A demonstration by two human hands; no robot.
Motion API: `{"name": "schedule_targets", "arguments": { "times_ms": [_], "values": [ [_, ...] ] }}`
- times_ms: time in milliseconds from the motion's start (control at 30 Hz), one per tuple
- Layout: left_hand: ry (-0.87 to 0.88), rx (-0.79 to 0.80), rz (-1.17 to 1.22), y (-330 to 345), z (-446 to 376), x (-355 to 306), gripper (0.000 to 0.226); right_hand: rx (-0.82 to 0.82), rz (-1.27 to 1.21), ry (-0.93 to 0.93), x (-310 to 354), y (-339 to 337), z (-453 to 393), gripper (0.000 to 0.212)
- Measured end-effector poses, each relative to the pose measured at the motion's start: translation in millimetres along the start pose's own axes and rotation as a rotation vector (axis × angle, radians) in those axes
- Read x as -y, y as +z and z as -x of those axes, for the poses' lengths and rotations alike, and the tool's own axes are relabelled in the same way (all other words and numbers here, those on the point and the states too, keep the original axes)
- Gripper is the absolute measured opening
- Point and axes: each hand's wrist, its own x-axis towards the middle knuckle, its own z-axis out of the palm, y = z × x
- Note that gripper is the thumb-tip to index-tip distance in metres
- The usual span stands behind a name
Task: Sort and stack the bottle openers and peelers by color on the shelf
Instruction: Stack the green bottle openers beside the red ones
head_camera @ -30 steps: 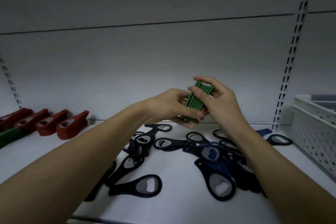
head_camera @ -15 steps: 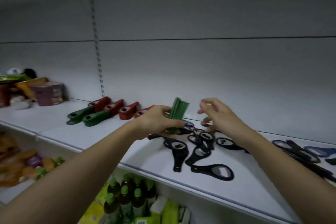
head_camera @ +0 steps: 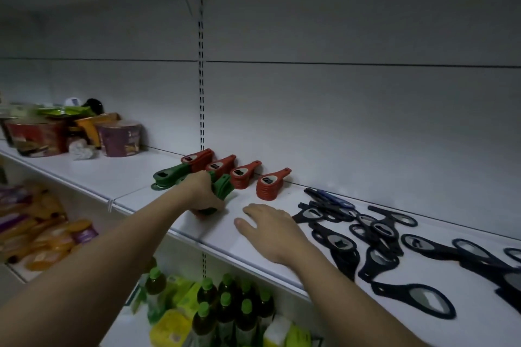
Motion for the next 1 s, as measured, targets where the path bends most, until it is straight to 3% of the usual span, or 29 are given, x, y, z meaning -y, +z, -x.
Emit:
{"name": "schedule_targets", "arguments": {
  "times_ms": [233,467,567,667,733,800,867,1000],
  "values": [
    [0.003,0.001,-0.143,0.2,-29.8,-13.1,0.055,-0.081,-0.128,0.024,-8.2,8.7,-3.5,0.052],
    [-0.008,-0.022,-0.116,10.1,-42.9,-18.9,0.060,-0.111,-0.168,0.006,-10.1,9.0,-3.6,0.051],
    [0.007,-0.012,-0.109,9.6,-33.0,-23.6,0.056,-0.237,-0.288,-0.073,-5.5,1.4,3.5,0.041],
    [0.126,-0.262,-0.218,8.7,-11.2,-40.8,0.051,-0.473,-0.327,-0.133,-5.7,-8.1,10.3,0.025],
    [0.272,-0.512,-0.147,12.6,8.4,-64.5,0.044,-0.552,-0.340,-0.102,-16.9,-19.2,14.7,0.021],
    [0.453,-0.606,0.009,22.4,25.9,-93.7,0.031,-0.569,-0.311,-0.048,-38.7,-36.1,22.9,0.021],
    [0.520,-0.480,0.173,39.1,32.8,-121.8,0.021,-0.496,-0.236,0.049,-70.4,-57.1,34.7,0.025],
    [0.446,-0.236,0.312,74.0,13.8,-164.4,0.022,-0.339,-0.101,0.279,-141.3,-102.5,77.2,0.030]
  ]
}}
